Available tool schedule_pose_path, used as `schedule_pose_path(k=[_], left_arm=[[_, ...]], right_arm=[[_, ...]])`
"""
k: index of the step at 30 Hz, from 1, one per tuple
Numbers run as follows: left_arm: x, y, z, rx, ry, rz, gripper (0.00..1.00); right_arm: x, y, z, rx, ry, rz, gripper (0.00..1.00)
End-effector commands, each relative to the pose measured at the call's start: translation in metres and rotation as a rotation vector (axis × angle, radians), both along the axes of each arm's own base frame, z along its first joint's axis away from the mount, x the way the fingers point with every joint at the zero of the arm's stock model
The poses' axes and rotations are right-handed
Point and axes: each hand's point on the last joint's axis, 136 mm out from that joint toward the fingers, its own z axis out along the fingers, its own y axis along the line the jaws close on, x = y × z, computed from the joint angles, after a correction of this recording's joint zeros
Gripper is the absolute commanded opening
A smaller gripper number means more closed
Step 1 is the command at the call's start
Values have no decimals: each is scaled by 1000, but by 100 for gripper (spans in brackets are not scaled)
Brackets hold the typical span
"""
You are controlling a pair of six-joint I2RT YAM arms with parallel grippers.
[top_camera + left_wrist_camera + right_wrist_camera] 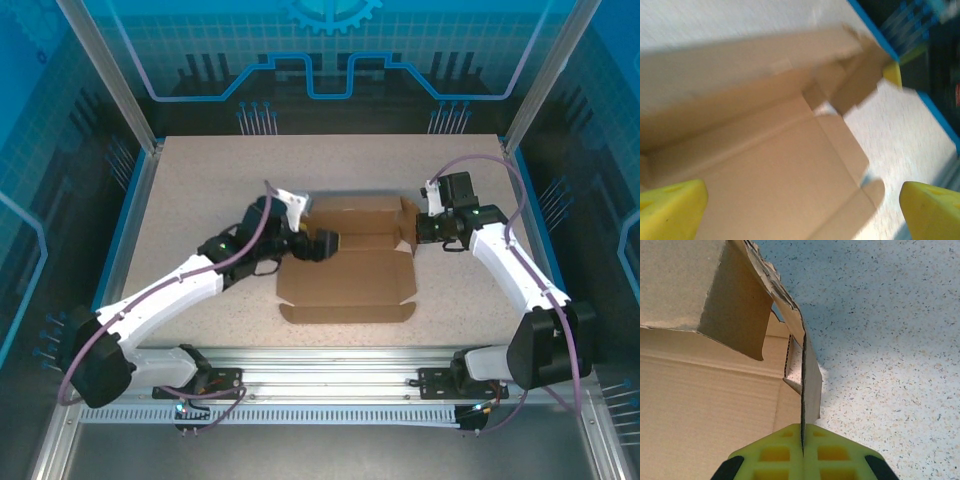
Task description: Fold the paper box
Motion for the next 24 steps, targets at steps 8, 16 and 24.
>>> schedule_pose_path(k=[8, 16, 24], left_arm=[[-67, -51, -139, 289, 175, -108, 99], [-75, -73, -171, 407, 172, -120, 99], [-76, -57, -197, 537, 194, -61, 99]], right_arm=[[5, 12, 3, 12, 11, 43, 2], [4, 13, 4, 5, 21, 57, 2], [7, 16, 9, 13, 39, 77, 1]])
